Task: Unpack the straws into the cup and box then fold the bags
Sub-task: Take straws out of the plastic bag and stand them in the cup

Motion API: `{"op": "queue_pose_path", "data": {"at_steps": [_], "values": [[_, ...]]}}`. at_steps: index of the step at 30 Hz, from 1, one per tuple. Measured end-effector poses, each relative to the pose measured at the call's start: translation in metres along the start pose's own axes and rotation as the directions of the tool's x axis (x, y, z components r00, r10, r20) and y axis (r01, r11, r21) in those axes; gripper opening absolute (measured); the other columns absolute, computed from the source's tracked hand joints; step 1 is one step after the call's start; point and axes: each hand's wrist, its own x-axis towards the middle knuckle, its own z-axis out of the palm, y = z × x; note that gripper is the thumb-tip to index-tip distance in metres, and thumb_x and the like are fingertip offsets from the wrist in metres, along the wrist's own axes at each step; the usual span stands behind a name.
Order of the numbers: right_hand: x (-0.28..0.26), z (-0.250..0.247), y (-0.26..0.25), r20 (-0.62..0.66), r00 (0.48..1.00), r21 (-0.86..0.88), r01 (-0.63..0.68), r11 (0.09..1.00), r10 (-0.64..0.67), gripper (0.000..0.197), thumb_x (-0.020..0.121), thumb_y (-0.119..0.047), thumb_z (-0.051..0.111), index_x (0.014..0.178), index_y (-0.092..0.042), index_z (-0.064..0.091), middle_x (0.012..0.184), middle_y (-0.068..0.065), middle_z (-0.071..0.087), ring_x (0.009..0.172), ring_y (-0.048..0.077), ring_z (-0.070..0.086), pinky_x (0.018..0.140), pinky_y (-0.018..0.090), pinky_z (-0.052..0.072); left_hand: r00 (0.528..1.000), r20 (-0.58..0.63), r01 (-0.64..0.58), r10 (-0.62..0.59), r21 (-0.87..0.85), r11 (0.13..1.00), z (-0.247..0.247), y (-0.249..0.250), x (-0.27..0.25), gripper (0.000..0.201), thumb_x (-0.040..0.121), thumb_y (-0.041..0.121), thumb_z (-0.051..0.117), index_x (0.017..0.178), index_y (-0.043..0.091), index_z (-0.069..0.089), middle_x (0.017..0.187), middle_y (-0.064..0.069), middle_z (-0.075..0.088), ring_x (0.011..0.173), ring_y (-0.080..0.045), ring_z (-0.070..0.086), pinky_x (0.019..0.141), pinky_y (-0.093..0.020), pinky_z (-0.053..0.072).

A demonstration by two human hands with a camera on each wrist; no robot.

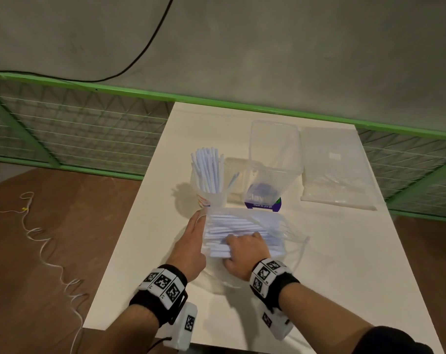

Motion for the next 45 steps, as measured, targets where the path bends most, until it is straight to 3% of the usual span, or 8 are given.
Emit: {"op": "queue_pose_path", "data": {"at_steps": [6, 9, 12, 20, 24, 30, 37, 45], "values": [[-0.022, -0.036, 0.017, -0.259, 0.957, 0.554, 0.036, 0.831, 0.130, 0.027, 0.081, -0.044, 0.052, 0.067, -0.021, 0.050, 0.064, 0.002, 0.056, 0.068, 0.029, 0.060, 0.061, 0.034, 0.045, 0.999, -0.030, 0.023, -0.023, 0.008, 1.000, -0.009, -0.002, -0.001, 0.106, 0.069, -0.021, 0.043, 0.159, 0.028, 0.011, 0.164, 0.016, 0.006, 0.144, -0.014, 0.034, 0.110, -0.025, 0.036], [-0.033, -0.054, 0.015, -0.186, 0.917, 0.878, -0.006, 0.478, 0.354, 0.025, 0.081, -0.024, 0.069, 0.064, -0.011, 0.056, 0.059, 0.004, 0.064, 0.065, 0.026, 0.067, 0.070, 0.041, 0.055, 0.999, -0.028, 0.022, -0.021, 0.014, 1.000, -0.010, -0.001, 0.000, 0.105, 0.071, -0.021, 0.044, 0.159, 0.026, 0.010, 0.165, 0.014, 0.005, 0.146, -0.014, 0.030, 0.113, -0.024, 0.034], [-0.040, -0.059, 0.012, -0.163, 0.927, 0.921, 0.020, 0.390, 0.337, 0.020, 0.076, -0.011, 0.074, 0.062, -0.015, 0.061, 0.064, 0.001, 0.066, 0.066, 0.018, 0.065, 0.071, 0.032, 0.051, 0.999, -0.032, 0.019, -0.019, 0.027, 0.999, -0.009, -0.003, 0.002, 0.105, 0.070, -0.021, 0.044, 0.159, 0.024, 0.011, 0.165, 0.012, 0.006, 0.150, -0.011, 0.022, 0.118, -0.027, 0.029], [-0.040, -0.039, 0.018, -0.169, 0.937, 0.847, -0.021, 0.532, 0.306, 0.009, 0.071, -0.013, 0.078, 0.070, -0.014, 0.069, 0.079, -0.006, 0.064, 0.075, 0.003, 0.062, 0.068, 0.007, 0.043, 1.000, -0.025, 0.003, -0.003, 0.035, 0.999, -0.009, 0.001, 0.003, 0.105, 0.069, -0.019, 0.044, 0.159, 0.025, 0.012, 0.165, 0.012, 0.006, 0.146, -0.015, 0.029, 0.113, -0.025, 0.032], [-0.041, -0.039, 0.018, -0.192, 0.947, 0.808, 0.003, 0.590, 0.258, 0.010, 0.070, -0.016, 0.077, 0.068, -0.013, 0.068, 0.071, -0.003, 0.065, 0.068, 0.007, 0.063, 0.067, 0.019, 0.049, 1.000, -0.016, -0.001, 0.002, 0.033, 0.999, -0.008, 0.001, 0.003, 0.103, 0.070, -0.020, 0.044, 0.159, 0.022, 0.014, 0.166, 0.009, 0.006, 0.149, -0.015, 0.025, 0.111, -0.019, 0.027], [-0.032, -0.146, 0.014, -0.304, 0.930, 0.831, 0.152, 0.535, 0.208, 0.014, 0.075, -0.005, 0.076, 0.066, -0.012, 0.069, 0.061, -0.002, 0.066, 0.053, 0.003, 0.061, 0.054, 0.016, 0.048, 0.999, 0.021, 0.034, -0.034, 0.004, 0.999, -0.012, -0.001, 0.002, 0.107, 0.071, -0.020, 0.043, 0.159, 0.030, 0.008, 0.165, 0.018, 0.000, 0.146, -0.016, 0.032, 0.108, -0.021, 0.036], [0.030, -0.252, 0.002, -0.594, 0.770, 0.716, 0.376, 0.588, 0.232, 0.013, 0.074, -0.014, 0.077, 0.068, -0.018, 0.065, 0.063, -0.003, 0.064, 0.047, 0.006, 0.059, 0.046, 0.020, 0.048, 0.998, 0.027, 0.063, -0.063, -0.022, 0.998, -0.016, 0.005, -0.003, 0.109, 0.075, -0.017, 0.044, 0.158, 0.039, 0.000, 0.163, 0.025, -0.005, 0.144, -0.017, 0.035, 0.109, -0.024, 0.039], [0.073, -0.200, 0.001, -0.329, 0.930, 0.602, 0.071, 0.796, 0.166, 0.032, 0.075, -0.044, 0.077, 0.099, -0.023, 0.068, 0.090, -0.010, 0.065, 0.075, 0.001, 0.056, 0.064, 0.016, 0.041, 0.997, 0.034, 0.068, -0.068, -0.022, 0.997, -0.020, 0.008, -0.003, 0.106, 0.076, -0.019, 0.044, 0.158, 0.034, 0.003, 0.163, 0.024, -0.003, 0.140, -0.016, 0.040, 0.101, -0.018, 0.040]]}}
